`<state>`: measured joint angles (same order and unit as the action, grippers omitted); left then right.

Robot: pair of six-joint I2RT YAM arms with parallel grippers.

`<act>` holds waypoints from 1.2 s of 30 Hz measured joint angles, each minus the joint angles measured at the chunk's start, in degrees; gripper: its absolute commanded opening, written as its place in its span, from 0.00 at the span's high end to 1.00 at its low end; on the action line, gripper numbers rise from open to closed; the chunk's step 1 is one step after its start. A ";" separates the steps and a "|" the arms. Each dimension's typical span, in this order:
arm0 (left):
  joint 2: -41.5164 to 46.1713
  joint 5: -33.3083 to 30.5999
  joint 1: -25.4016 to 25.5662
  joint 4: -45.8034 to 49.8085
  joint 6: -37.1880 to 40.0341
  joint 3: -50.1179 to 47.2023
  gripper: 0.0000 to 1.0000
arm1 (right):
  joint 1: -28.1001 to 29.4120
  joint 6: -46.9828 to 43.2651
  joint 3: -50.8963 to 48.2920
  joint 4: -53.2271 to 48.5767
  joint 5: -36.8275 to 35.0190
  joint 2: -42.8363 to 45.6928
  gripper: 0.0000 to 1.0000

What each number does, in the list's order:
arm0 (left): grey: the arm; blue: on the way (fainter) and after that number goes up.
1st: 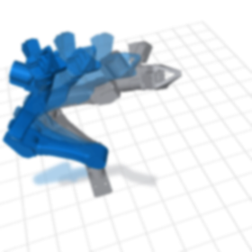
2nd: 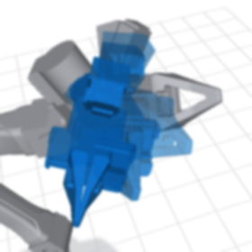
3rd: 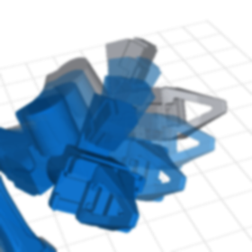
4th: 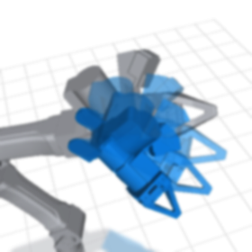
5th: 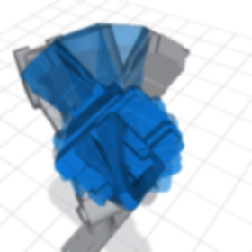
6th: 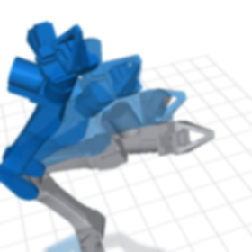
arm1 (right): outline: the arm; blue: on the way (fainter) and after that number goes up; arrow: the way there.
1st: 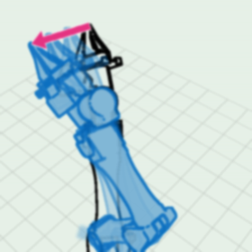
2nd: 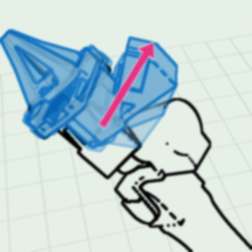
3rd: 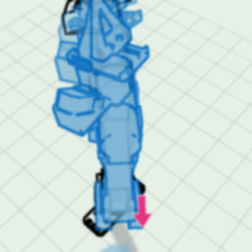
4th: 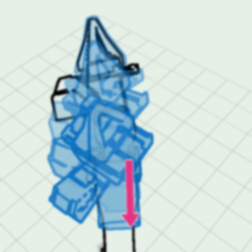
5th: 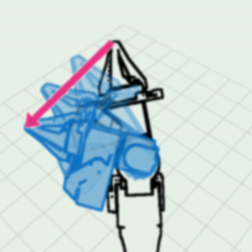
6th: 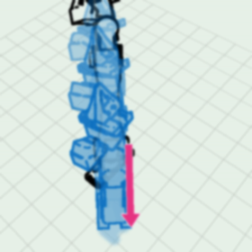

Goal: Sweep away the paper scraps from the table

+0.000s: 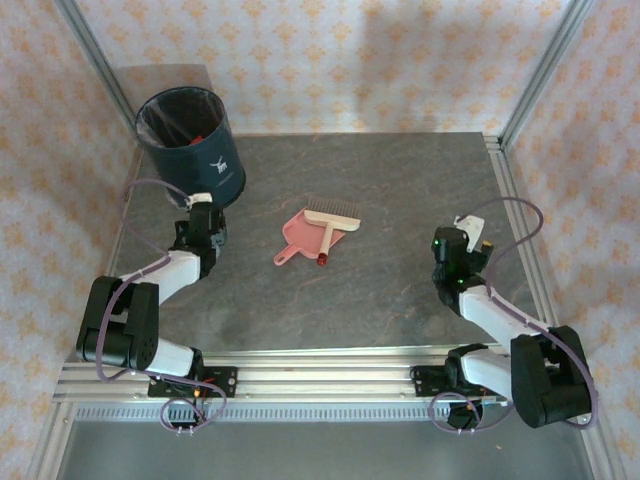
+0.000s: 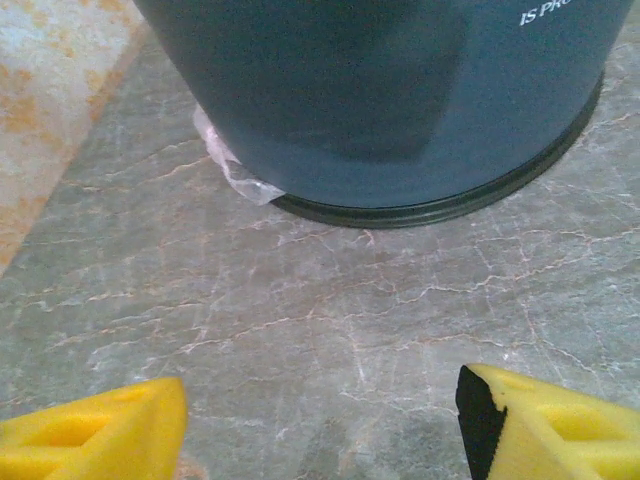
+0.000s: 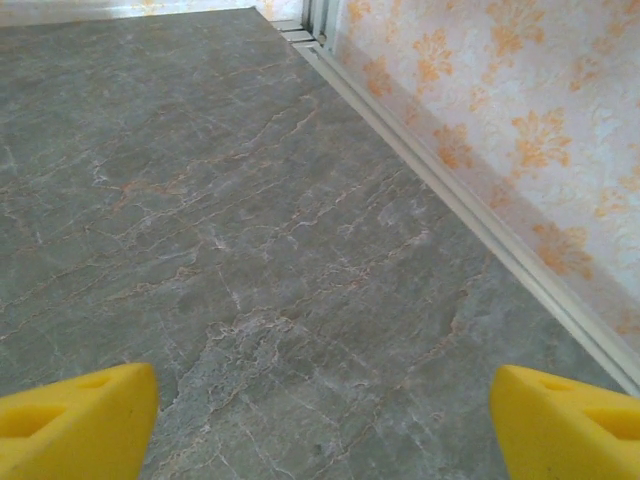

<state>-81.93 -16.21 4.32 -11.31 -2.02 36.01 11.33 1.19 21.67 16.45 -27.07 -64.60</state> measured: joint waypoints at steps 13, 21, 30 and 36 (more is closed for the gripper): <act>-1.84 13.77 -3.78 -18.75 1.29 -6.14 0.26 | -8.76 -0.90 -3.50 17.35 15.21 -5.70 0.12; -2.89 18.21 -4.70 -26.40 1.53 -10.32 0.24 | -9.14 -1.88 -3.34 23.56 19.41 -12.07 0.11; -5.25 18.69 -4.70 -34.58 1.62 -13.62 0.00 | -9.14 -2.45 -3.04 30.75 21.94 -19.52 0.10; -5.25 18.75 -4.70 -36.00 1.90 -13.62 0.00 | -9.14 -3.23 -0.39 29.66 22.60 -22.62 0.01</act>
<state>-87.18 2.55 -0.38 -47.31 -0.12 22.39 2.20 -2.04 21.28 46.11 -4.47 -87.22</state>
